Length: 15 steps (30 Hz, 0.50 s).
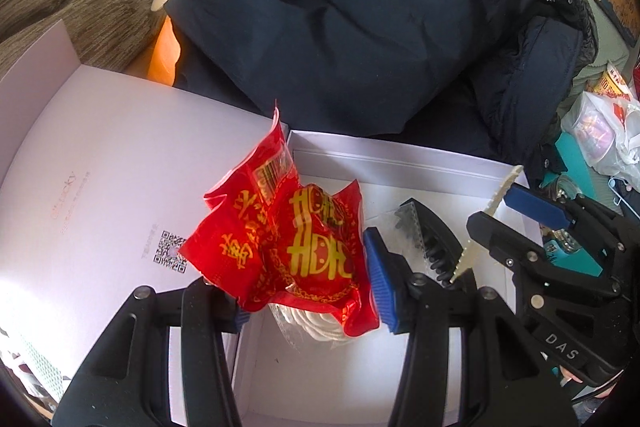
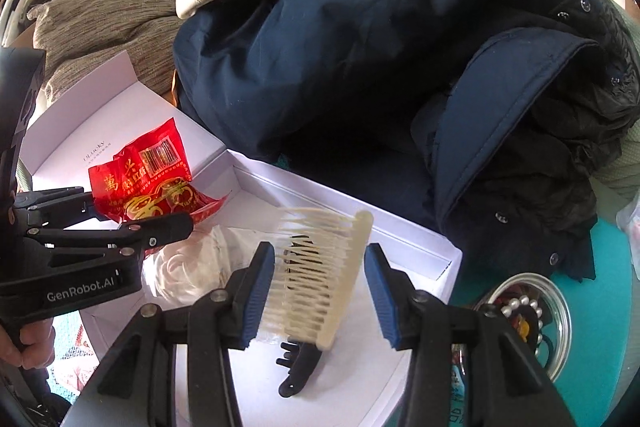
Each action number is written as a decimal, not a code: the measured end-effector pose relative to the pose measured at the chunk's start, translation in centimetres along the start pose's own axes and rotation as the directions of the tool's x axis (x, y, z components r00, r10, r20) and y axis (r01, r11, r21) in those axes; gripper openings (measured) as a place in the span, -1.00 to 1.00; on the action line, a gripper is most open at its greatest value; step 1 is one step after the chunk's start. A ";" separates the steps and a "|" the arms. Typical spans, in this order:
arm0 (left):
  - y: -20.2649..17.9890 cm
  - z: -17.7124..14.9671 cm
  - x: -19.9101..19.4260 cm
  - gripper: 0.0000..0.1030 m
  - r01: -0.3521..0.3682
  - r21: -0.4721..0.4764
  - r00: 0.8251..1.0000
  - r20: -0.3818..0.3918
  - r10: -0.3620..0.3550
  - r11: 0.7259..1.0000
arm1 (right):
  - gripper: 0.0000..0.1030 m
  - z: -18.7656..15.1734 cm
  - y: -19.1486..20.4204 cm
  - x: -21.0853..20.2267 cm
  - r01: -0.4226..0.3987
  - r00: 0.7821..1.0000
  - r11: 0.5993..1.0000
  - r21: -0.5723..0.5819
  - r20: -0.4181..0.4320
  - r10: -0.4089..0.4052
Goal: Organize objects
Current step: 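Open the left gripper to drop the red packet while the right gripper releases the comb in the box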
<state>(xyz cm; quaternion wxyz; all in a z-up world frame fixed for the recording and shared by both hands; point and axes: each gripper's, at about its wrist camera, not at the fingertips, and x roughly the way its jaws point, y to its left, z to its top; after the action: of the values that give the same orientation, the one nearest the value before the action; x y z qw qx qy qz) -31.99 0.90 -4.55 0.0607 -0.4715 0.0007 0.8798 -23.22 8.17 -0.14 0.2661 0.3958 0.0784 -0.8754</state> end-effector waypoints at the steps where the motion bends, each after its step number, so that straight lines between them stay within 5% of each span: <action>1: -0.1 0.0 0.3 -0.10 -0.002 0.005 1.000 -0.005 0.002 1.000 | -0.09 0.0 0.0 0.1 -0.001 1.000 1.000 -0.001 -0.004 0.001; 15: -1.1 -1.8 3.3 -0.09 0.010 0.024 0.997 -0.077 -0.009 1.000 | -0.09 -0.4 0.8 1.6 0.005 0.998 1.000 -0.031 -0.057 -0.007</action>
<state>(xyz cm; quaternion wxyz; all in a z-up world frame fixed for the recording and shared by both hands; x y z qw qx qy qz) -32.25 2.27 -8.23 0.0706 -0.5041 0.0115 0.8607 -23.38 7.05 -1.53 0.2669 0.4163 0.1005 -0.8633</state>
